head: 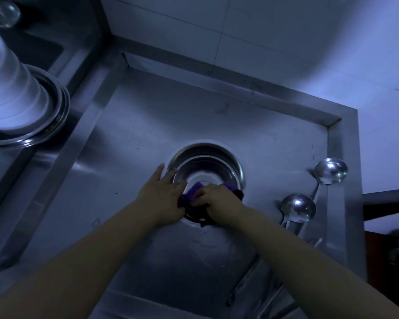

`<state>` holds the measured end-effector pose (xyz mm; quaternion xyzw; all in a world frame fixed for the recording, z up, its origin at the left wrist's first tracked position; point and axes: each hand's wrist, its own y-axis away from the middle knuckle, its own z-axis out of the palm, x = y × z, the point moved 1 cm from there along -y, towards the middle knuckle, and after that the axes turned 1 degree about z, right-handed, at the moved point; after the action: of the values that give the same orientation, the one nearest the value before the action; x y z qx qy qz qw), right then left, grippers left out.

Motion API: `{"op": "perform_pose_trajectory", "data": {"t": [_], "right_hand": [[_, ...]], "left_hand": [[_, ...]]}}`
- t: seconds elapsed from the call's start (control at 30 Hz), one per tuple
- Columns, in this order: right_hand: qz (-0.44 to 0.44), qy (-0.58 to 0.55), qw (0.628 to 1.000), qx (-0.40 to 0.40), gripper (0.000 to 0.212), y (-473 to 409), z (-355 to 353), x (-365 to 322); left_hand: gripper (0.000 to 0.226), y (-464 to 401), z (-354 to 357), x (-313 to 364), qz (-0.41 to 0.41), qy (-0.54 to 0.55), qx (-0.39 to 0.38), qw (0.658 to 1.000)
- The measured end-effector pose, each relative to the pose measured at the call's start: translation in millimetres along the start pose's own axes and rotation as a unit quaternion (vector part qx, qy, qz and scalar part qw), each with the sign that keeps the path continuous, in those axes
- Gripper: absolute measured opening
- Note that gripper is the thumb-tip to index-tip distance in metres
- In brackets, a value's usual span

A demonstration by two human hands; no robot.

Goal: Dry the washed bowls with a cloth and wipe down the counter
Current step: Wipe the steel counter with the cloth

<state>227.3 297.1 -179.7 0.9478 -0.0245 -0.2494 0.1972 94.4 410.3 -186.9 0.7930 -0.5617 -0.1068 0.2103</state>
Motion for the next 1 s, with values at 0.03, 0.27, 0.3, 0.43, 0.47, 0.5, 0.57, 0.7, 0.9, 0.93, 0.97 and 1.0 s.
{"op": "perform_pose_trajectory", "data": {"t": [0.03,0.27,0.3,0.43,0.47,0.5,0.57,0.7,0.9,0.93,0.97,1.0], "right_hand": [[-0.002,0.034,0.999,-0.014,0.039,3,-3,0],[0.05,0.262,0.963,0.028,0.031,18,-41,21],[0.058,0.258,0.963,0.058,0.031,17,-47,27],[0.085,0.275,0.957,0.031,0.041,9,-44,30],[0.091,0.286,0.954,0.014,0.037,10,-35,26],[0.098,0.29,0.952,0.005,0.033,12,-26,20],[0.121,0.264,0.957,0.0,0.03,18,-10,7],[0.181,0.138,0.972,0.056,0.036,35,1,-31],[0.161,0.059,0.966,0.194,0.044,46,51,-125],[0.137,0.056,0.97,0.194,0.046,39,64,-139],[0.123,0.054,0.973,0.186,0.048,33,76,-149],[0.123,0.054,0.975,0.176,0.051,29,86,-154]], "left_hand": [[0.074,1,0,2,-0.008,0.004,-0.002,1.0],[0.061,7,-1,8,-0.033,-0.03,0.021,0.999],[0.059,6,0,9,-0.034,-0.025,0.019,0.999],[0.053,3,1,14,-0.047,-0.025,0.011,0.999],[0.053,2,3,14,-0.05,-0.025,0.005,0.998],[0.053,2,3,14,-0.051,-0.027,-0.001,0.998],[0.053,3,4,13,-0.049,-0.031,-0.008,0.998],[0.052,11,4,9,-0.021,-0.023,0.009,0.999],[0.053,64,-7,-26,-0.056,0.052,0.216,0.973],[0.049,73,-8,-31,-0.077,0.067,0.233,0.967],[0.047,81,-7,-36,-0.095,0.072,0.235,0.965],[0.048,87,-6,-39,-0.105,0.073,0.229,0.965]]}}
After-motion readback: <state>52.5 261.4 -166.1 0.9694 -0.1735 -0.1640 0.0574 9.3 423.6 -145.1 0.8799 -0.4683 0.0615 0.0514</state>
